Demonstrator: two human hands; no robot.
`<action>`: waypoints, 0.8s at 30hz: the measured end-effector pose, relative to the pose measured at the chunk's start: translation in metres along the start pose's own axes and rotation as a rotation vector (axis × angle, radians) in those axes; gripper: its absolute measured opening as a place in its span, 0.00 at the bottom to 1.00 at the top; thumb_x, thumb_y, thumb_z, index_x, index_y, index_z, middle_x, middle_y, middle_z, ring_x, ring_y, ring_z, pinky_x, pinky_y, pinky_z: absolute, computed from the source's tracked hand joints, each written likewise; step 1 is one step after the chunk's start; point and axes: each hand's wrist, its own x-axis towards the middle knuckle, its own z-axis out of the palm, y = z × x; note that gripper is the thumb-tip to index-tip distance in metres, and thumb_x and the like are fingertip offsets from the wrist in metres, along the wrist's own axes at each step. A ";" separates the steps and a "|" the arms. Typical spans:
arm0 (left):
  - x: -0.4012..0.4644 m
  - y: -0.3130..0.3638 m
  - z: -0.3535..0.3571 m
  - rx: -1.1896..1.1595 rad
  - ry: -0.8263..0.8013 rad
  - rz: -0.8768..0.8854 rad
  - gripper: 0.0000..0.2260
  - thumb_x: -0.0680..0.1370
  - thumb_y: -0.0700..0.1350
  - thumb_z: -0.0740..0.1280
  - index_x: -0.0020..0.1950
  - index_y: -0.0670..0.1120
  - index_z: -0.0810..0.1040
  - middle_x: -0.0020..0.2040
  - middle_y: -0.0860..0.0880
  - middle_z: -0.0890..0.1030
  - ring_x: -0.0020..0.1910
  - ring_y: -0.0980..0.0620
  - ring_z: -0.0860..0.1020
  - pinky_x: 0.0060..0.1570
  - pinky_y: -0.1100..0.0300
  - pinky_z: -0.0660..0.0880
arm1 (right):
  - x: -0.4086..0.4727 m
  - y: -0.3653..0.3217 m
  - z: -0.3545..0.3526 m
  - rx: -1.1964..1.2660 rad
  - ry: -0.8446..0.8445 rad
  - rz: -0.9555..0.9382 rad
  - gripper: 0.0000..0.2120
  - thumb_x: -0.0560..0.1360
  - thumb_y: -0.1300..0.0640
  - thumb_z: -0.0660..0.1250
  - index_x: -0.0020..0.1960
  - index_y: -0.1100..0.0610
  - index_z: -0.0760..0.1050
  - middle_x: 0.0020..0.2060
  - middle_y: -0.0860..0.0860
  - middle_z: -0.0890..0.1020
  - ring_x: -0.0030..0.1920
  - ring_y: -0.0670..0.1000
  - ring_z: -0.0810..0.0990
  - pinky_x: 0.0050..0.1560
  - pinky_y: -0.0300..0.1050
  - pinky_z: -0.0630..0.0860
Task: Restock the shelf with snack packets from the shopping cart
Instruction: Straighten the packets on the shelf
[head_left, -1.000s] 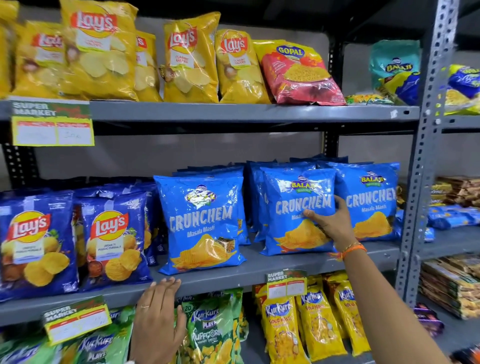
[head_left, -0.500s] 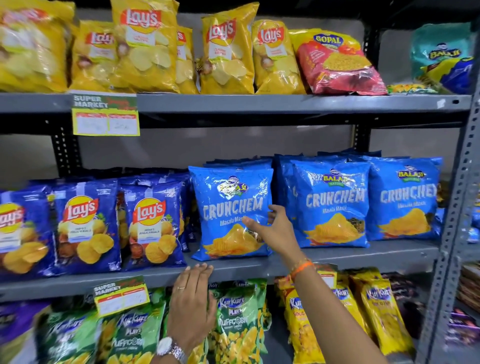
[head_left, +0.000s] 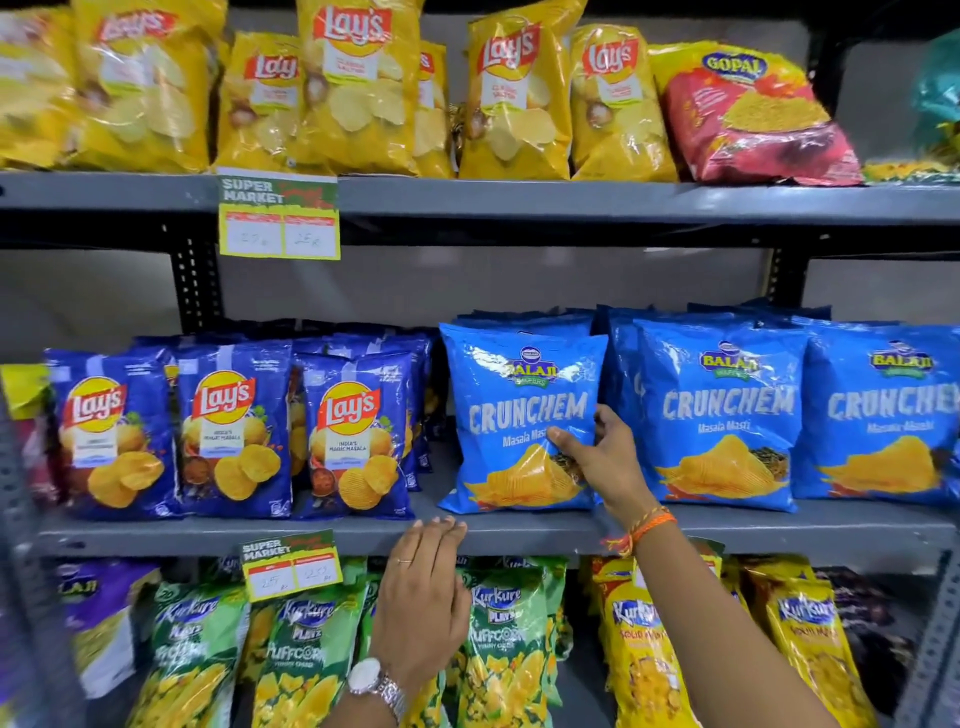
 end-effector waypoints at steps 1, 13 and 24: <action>0.001 0.002 -0.001 -0.008 -0.008 -0.009 0.23 0.74 0.46 0.63 0.68 0.44 0.76 0.63 0.49 0.79 0.64 0.50 0.75 0.77 0.56 0.58 | 0.002 0.004 0.001 -0.006 -0.006 0.008 0.45 0.70 0.50 0.78 0.78 0.61 0.59 0.76 0.58 0.68 0.63 0.56 0.79 0.57 0.49 0.80; -0.009 -0.128 -0.096 0.004 0.263 -0.056 0.19 0.79 0.47 0.61 0.67 0.43 0.78 0.65 0.49 0.79 0.68 0.48 0.73 0.72 0.48 0.66 | -0.075 -0.039 0.057 -0.163 0.592 -0.604 0.26 0.67 0.55 0.78 0.61 0.61 0.72 0.54 0.57 0.77 0.55 0.60 0.76 0.59 0.54 0.74; -0.046 -0.226 -0.098 -0.025 0.251 -0.038 0.21 0.85 0.53 0.53 0.59 0.44 0.83 0.55 0.49 0.82 0.57 0.48 0.77 0.62 0.56 0.71 | -0.075 -0.040 0.211 -0.194 -0.082 -0.098 0.46 0.59 0.48 0.84 0.69 0.53 0.64 0.58 0.47 0.78 0.58 0.50 0.79 0.59 0.47 0.78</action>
